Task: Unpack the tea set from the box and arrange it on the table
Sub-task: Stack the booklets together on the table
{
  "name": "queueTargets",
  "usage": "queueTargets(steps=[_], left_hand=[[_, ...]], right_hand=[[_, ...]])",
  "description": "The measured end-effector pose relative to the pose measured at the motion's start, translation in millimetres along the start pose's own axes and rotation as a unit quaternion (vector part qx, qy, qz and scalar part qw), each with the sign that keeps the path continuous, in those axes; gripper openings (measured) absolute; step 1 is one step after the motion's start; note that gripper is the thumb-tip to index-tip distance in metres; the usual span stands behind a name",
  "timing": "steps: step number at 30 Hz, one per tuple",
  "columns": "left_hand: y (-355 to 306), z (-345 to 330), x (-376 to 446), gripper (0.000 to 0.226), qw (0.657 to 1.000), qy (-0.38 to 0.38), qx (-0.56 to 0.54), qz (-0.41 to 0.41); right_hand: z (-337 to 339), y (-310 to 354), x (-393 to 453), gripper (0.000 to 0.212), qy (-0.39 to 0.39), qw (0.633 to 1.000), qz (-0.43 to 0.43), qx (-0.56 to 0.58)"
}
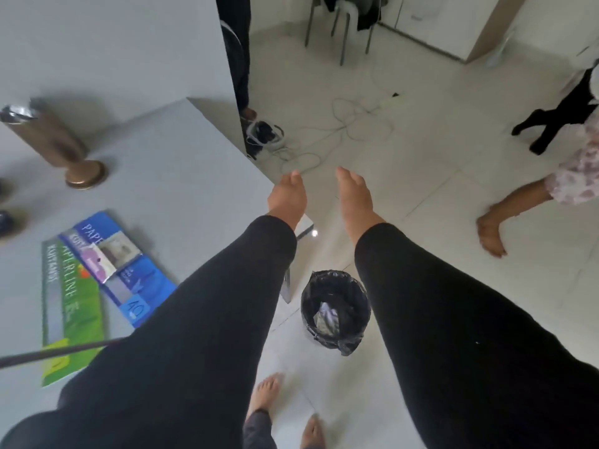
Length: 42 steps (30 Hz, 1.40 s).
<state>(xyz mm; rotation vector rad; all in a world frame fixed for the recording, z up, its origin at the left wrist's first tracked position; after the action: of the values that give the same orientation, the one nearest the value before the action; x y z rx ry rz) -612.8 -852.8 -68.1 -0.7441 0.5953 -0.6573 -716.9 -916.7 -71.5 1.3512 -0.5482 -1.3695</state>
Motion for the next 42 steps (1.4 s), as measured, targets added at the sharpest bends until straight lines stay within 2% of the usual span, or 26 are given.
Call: queueTargets(steps=[3, 8, 15, 19, 22, 25, 31, 33, 37, 42], left_hand=[[5, 69, -21, 0.044, 0.995, -0.082, -0.046, 0.023], [44, 167, -59, 0.047, 0.977, -0.196, -0.062, 0.048], [146, 272, -113, 0.047, 0.946, -0.277, -0.054, 0.158], [214, 308, -133, 0.042, 0.936, -0.264, -0.043, 0.228], [255, 325, -134, 0.05, 0.934, -0.233, -0.062, 0.264], [279, 331, -129, 0.054, 0.929, -0.207, -0.08, 0.295], [303, 315, -110, 0.059, 0.937, -0.133, -0.09, 0.309], [311, 310, -104, 0.06, 0.938, -0.121, -0.091, 0.311], [320, 302, -94, 0.062, 0.936, -0.086, -0.1, 0.326], [324, 295, -86, 0.056, 0.928, -0.075, -0.108, 0.347]], right_hand=[[-33, 41, -36, 0.053, 0.051, 0.998, 0.022, -0.004], [-106, 83, -92, 0.05, 0.121, 0.99, 0.068, -0.013], [-222, 76, -167, 0.051, 0.231, 0.967, 0.066, -0.089], [-279, 59, -193, 0.052, 0.257, 0.955, 0.052, -0.139], [-312, 44, -201, 0.048, 0.267, 0.95, 0.022, -0.163], [-335, 26, -200, 0.04, 0.271, 0.946, -0.008, -0.178], [-369, -7, -179, 0.047, 0.243, 0.937, -0.029, -0.249], [-380, -19, -167, 0.053, 0.235, 0.933, -0.035, -0.271], [-387, -27, -163, 0.08, 0.211, 0.915, -0.052, -0.338], [-394, -37, -154, 0.087, 0.19, 0.878, -0.046, -0.437]])
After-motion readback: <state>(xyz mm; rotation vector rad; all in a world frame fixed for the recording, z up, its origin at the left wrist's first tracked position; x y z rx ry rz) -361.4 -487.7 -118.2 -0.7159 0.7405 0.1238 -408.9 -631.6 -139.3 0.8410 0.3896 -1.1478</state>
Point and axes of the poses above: each hand's wrist, its own x-axis towards the middle knuckle, its own z-axis out of the back of the hand, y = z × x, the point moved 3 cm from there along x, towards the middle knuckle, and after that the axes turned 5 degrees about -z, right-handed, at the moved point
